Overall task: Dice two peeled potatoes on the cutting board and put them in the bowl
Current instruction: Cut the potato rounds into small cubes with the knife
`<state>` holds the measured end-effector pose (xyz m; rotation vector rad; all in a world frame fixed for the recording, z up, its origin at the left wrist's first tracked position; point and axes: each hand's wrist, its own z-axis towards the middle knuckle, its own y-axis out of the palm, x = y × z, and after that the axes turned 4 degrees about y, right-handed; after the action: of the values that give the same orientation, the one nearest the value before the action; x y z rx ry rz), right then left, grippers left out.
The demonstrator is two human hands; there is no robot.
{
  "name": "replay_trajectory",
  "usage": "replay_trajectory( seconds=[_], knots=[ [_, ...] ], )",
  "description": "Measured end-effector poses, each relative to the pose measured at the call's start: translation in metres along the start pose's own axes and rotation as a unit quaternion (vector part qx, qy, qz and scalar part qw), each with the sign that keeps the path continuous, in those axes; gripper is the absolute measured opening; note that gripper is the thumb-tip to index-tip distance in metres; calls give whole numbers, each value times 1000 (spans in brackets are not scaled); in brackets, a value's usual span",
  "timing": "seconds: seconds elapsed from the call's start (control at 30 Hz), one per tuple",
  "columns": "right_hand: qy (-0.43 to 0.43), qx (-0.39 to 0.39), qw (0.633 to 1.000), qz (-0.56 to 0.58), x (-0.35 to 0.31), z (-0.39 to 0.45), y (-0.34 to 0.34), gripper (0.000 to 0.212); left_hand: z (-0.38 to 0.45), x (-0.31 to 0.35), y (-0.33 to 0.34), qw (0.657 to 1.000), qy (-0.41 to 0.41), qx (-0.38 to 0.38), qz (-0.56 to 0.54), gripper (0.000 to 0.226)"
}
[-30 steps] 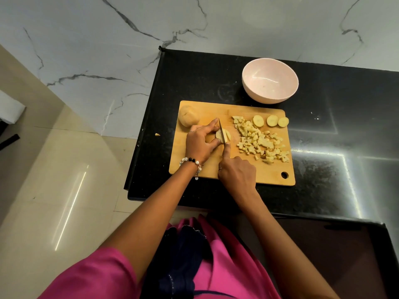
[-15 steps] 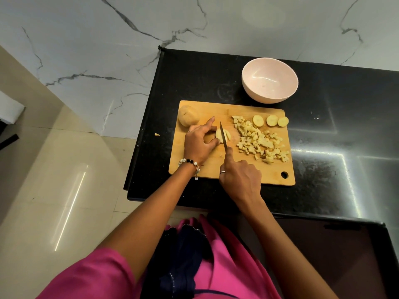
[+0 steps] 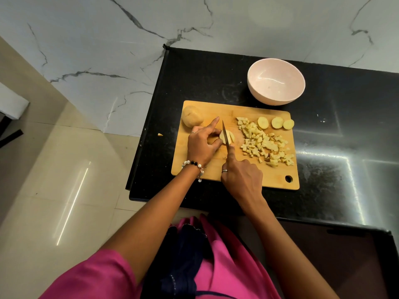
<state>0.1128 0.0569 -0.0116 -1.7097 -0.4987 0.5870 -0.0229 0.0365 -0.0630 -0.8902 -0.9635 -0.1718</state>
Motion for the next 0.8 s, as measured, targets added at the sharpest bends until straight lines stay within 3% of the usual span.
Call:
replay_trajectory(
  seconds=[0.4, 0.6, 0.8],
  knots=[
    [-14, 13, 999, -34, -9, 18, 6, 57, 1, 0, 1, 1000, 1, 10, -2, 61],
    [-36, -36, 998, -43, 0, -17, 10, 64, 0, 1, 1, 1000, 0, 13, -4, 60],
    [-12, -28, 999, 10, 6, -25, -6, 57, 0, 0, 0, 1000, -7, -4, -1, 62]
  ],
)
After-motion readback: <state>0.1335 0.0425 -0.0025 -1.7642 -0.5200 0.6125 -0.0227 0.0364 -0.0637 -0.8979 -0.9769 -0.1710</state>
